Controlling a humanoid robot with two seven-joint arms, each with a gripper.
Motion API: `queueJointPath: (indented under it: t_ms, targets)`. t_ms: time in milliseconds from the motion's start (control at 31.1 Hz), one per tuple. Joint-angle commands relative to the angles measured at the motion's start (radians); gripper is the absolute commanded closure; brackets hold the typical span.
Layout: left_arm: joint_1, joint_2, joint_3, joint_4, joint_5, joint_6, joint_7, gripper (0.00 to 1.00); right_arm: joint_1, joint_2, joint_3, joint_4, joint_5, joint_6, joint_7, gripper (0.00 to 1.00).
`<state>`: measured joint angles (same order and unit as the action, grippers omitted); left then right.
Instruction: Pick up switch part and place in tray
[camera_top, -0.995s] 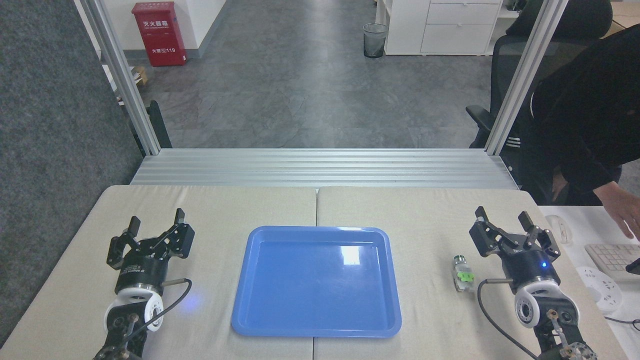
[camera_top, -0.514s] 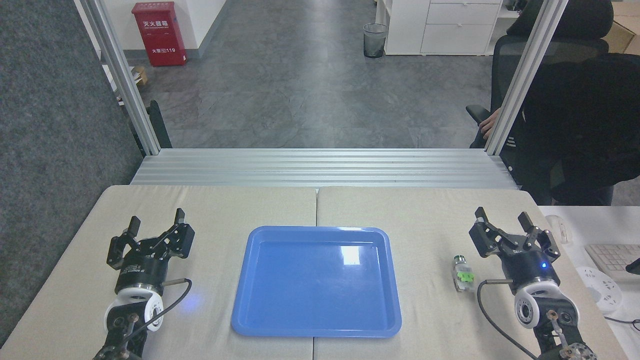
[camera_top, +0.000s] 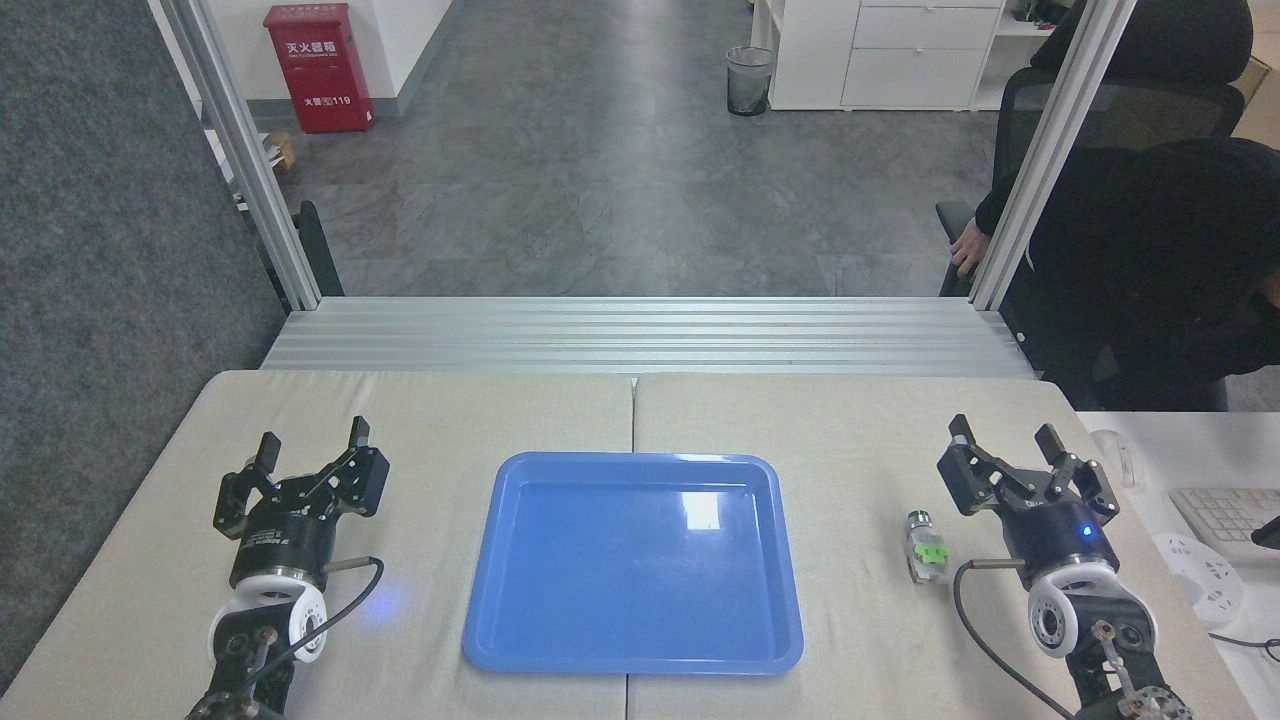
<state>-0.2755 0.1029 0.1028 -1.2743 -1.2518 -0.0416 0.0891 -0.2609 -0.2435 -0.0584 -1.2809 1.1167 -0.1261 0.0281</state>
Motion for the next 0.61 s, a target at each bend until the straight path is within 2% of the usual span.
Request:
queueJointPath:
  t_ms: [0,578]
  targets:
    - [0.001,0.000,0.000,0.001,0.000,0.000,0.001,0.00,-0.001,0.001,0.000,0.000,0.000,0.000,0.000,0.04]
    - [-0.001,0.001,0.000,0.001,0.000,0.000,0.001,0.00,-0.003,-0.003,0.000,0.000,0.000,0.002,0.001,0.04]
